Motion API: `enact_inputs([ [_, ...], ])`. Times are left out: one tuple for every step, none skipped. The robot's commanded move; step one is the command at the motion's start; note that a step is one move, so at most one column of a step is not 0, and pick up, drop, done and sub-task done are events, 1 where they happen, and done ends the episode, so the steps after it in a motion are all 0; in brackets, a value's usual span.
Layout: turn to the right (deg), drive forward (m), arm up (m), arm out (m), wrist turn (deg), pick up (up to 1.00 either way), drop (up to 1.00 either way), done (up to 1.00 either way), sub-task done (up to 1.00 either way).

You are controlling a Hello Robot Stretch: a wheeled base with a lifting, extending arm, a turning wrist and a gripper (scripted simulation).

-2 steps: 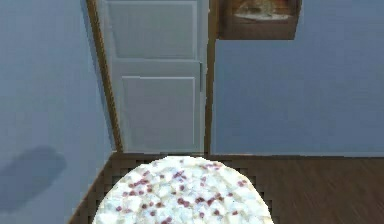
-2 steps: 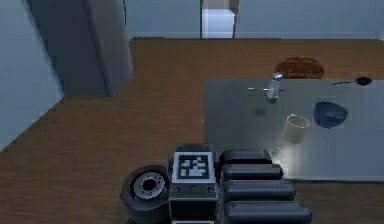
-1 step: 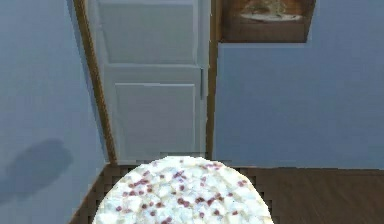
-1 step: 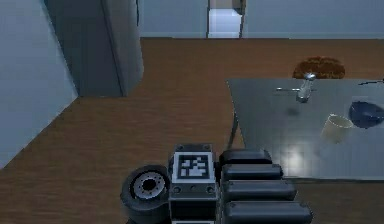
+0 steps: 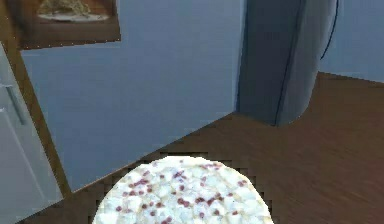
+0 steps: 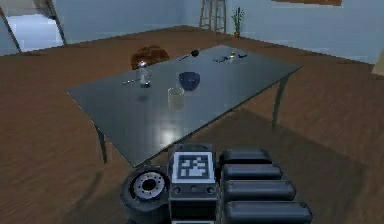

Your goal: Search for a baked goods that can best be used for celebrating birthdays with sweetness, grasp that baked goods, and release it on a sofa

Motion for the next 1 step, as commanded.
enact_inputs([
  [3.0,0.0,0.0,0.0,0.0,0.0,0.0,0.0,0.0],
])
